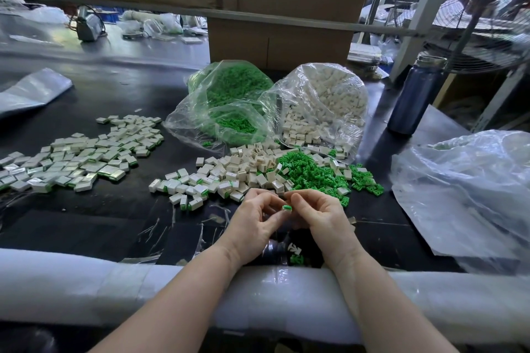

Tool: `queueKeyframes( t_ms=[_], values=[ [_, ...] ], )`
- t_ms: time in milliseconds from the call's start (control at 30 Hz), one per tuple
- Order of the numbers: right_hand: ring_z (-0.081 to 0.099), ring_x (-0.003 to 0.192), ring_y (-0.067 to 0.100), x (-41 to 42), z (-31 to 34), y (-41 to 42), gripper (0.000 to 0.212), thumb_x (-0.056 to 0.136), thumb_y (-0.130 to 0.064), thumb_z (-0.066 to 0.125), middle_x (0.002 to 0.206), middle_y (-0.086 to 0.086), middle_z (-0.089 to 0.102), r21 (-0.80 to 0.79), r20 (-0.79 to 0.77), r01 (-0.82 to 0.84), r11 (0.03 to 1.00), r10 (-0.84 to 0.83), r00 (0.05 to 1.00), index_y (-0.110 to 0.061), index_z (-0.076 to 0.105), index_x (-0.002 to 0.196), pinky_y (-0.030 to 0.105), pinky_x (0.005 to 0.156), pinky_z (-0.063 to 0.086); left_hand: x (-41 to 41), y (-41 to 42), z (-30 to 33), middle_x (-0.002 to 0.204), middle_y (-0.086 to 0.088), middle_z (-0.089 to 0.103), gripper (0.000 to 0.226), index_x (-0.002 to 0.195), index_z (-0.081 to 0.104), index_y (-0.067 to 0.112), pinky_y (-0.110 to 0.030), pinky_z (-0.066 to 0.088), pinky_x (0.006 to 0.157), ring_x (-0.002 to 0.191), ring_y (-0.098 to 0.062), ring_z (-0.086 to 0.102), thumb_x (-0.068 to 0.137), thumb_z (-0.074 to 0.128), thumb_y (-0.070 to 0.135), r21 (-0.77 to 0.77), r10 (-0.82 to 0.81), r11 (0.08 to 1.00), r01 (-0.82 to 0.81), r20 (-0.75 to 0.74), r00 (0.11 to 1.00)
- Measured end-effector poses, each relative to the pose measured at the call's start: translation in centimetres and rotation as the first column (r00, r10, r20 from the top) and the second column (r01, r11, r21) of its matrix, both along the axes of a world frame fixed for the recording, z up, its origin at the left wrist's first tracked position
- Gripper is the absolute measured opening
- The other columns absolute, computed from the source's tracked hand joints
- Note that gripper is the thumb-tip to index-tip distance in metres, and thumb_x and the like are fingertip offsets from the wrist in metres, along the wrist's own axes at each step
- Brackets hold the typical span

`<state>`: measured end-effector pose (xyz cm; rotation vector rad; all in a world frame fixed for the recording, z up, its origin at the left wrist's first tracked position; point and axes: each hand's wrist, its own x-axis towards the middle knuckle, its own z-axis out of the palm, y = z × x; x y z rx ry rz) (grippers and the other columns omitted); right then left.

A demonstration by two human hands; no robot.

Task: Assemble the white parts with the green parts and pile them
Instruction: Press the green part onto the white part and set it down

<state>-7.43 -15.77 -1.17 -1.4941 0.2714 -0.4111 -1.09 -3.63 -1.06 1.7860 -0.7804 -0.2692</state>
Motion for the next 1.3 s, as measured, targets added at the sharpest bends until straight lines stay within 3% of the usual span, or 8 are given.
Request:
queueKeyframes(
  t_ms=[233, 400, 533, 667, 767, 833, 1000, 1300],
  values=[
    [0.061, 0.069, 0.024, -0.4, 0.3, 0.0, 0.011, 0.082, -0.004, 0.068, 0.073, 0.013, 0.067, -0.275, -0.045, 0.058, 0.960, -0.073, 0.996, -0.011, 0.067, 0.073, 0.044, 0.071, 0.054, 0.0, 0.1, 0.0, 0.104, -0.006, 0.052, 0.005, 0.088, 0.064, 0.007, -0.012, 0.048, 0.071, 0.083, -0.018, 0.057, 0.085, 0.063, 0.011, 0.048, 0.015, 0.999, -0.015, 0.010, 1.000],
    [0.059, 0.066, 0.006, -0.2, 0.3, 0.0, 0.013, 0.084, -0.009, 0.066, 0.069, -0.004, 0.064, -0.394, -0.061, 0.058, 0.917, -0.089, 0.994, -0.017, 0.065, 0.074, 0.024, 0.067, 0.051, 0.0, 0.2, -0.1, 0.090, -0.008, 0.066, 0.006, 0.091, 0.065, 0.012, -0.029, 0.052, 0.079, 0.086, -0.024, 0.063, 0.086, 0.064, 0.015, 0.051, 0.026, 0.998, -0.025, -0.022, 0.999],
    [0.057, 0.058, -0.002, -0.2, 0.2, -0.2, 0.015, 0.084, -0.008, 0.067, 0.065, -0.005, 0.062, -0.354, -0.013, 0.201, 0.913, -0.219, 0.976, -0.016, 0.064, 0.072, 0.012, 0.054, 0.046, 0.3, 0.4, -0.2, 0.084, -0.001, 0.066, 0.008, 0.093, 0.063, 0.015, -0.024, 0.053, 0.078, 0.082, -0.017, 0.063, 0.087, 0.062, 0.012, 0.010, 0.171, 0.985, -0.171, -0.020, 0.985],
    [0.059, 0.074, 0.017, -0.1, -0.3, -0.9, 0.009, 0.085, -0.014, 0.067, 0.074, 0.002, 0.064, -0.405, -0.029, 0.350, 0.845, -0.394, 0.919, -0.014, 0.066, 0.076, 0.028, 0.071, 0.050, 0.9, 0.7, -0.4, 0.091, -0.002, 0.064, 0.015, 0.097, 0.063, 0.020, -0.030, 0.052, 0.080, 0.083, -0.018, 0.061, 0.089, 0.059, 0.008, 0.000, 0.420, 0.908, -0.420, -0.015, 0.908],
    [0.060, 0.083, 0.021, 0.0, -0.5, -1.2, 0.007, 0.086, -0.014, 0.066, 0.083, 0.005, 0.065, -0.436, -0.051, 0.422, 0.794, -0.491, 0.870, -0.015, 0.065, 0.079, 0.035, 0.079, 0.050, 1.3, 0.8, -0.7, 0.107, -0.003, 0.056, 0.021, 0.100, 0.068, 0.015, -0.012, 0.038, 0.081, 0.091, -0.015, 0.054, 0.089, 0.055, 0.003, 0.027, 0.532, 0.843, -0.537, 0.108, 0.840],
    [0.060, 0.087, 0.023, 0.0, -0.6, -1.3, 0.009, 0.086, -0.010, 0.064, 0.088, 0.007, 0.066, -0.453, -0.052, 0.450, 0.770, -0.526, 0.849, -0.017, 0.064, 0.080, 0.036, 0.083, 0.049, 1.3, 0.7, -0.8, 0.111, -0.003, 0.046, 0.024, 0.107, 0.066, 0.009, -0.006, 0.029, 0.084, 0.103, -0.019, 0.051, 0.090, 0.052, -0.001, 0.071, 0.536, 0.832, -0.550, 0.152, 0.831],
    [0.057, 0.096, 0.026, 0.0, -0.7, -1.5, 0.012, 0.085, -0.004, 0.060, 0.097, 0.008, 0.064, -0.505, -0.077, 0.456, 0.733, -0.564, 0.822, -0.014, 0.066, 0.088, 0.041, 0.090, 0.046, 1.0, 0.5, -0.8, 0.132, -0.010, 0.032, 0.037, 0.129, 0.051, 0.004, -0.022, 0.024, 0.104, 0.122, -0.026, 0.033, 0.092, 0.051, 0.008, 0.248, 0.509, 0.793, -0.556, 0.231, 0.829],
    [0.054, 0.104, 0.028, 0.0, -0.7, -1.6, 0.018, 0.086, -0.001, 0.055, 0.108, 0.009, 0.062, -0.540, -0.135, 0.423, 0.727, -0.571, 0.810, -0.015, 0.066, 0.087, 0.039, 0.092, 0.044, 0.9, 0.4, -0.6, 0.143, -0.010, 0.018, 0.032, 0.124, 0.049, 0.003, -0.030, 0.022, 0.106, 0.129, -0.029, 0.021, 0.093, 0.047, 0.011, 0.410, 0.512, 0.708, -0.576, 0.264, 0.817]
  ],
)
